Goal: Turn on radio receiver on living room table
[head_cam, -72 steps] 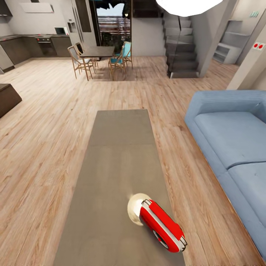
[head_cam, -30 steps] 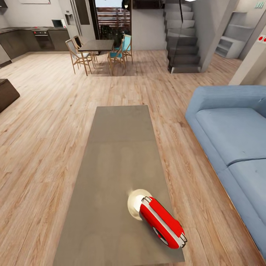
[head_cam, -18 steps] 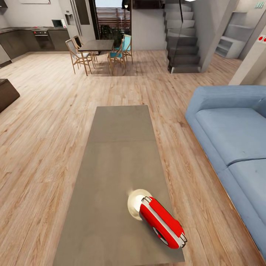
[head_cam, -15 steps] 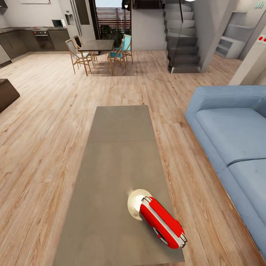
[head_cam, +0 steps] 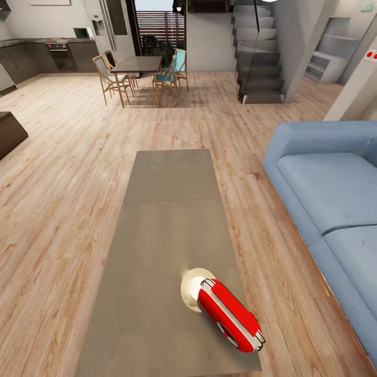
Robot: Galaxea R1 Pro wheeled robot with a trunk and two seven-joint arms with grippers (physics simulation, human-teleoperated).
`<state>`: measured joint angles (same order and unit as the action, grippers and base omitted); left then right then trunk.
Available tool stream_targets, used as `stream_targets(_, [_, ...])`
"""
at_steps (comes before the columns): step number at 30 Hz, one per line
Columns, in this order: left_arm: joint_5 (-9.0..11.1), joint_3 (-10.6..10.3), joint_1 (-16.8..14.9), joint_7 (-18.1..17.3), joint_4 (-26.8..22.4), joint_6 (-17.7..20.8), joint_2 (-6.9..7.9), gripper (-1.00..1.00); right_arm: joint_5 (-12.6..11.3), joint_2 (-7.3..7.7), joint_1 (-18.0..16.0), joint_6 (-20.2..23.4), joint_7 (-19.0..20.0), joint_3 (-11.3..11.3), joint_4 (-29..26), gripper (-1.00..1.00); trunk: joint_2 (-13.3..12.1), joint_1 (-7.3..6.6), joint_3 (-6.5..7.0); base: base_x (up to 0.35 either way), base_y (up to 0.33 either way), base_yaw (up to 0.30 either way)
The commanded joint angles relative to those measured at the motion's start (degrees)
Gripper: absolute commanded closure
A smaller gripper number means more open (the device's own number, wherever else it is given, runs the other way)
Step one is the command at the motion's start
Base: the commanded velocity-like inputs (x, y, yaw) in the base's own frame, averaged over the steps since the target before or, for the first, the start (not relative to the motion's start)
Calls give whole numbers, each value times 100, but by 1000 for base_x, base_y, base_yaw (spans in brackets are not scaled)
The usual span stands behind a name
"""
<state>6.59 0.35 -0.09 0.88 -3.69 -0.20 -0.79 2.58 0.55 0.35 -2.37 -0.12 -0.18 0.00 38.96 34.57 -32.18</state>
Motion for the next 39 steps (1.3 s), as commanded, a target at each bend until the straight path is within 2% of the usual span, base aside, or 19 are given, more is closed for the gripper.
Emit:
stream_targets(1, [0, 0, 0, 0, 0, 0, 0, -100, -1, -1, 0, 0, -1, 0, 0, -100, 0, 0, 0, 0, 0, 0])
stream_targets(39, [0, -1, 0, 0, -58, 2, -2, -100, -11, -20, 0, 39, -32, -17, 0, -100, 0, 0, 0, 0, 0, 0])
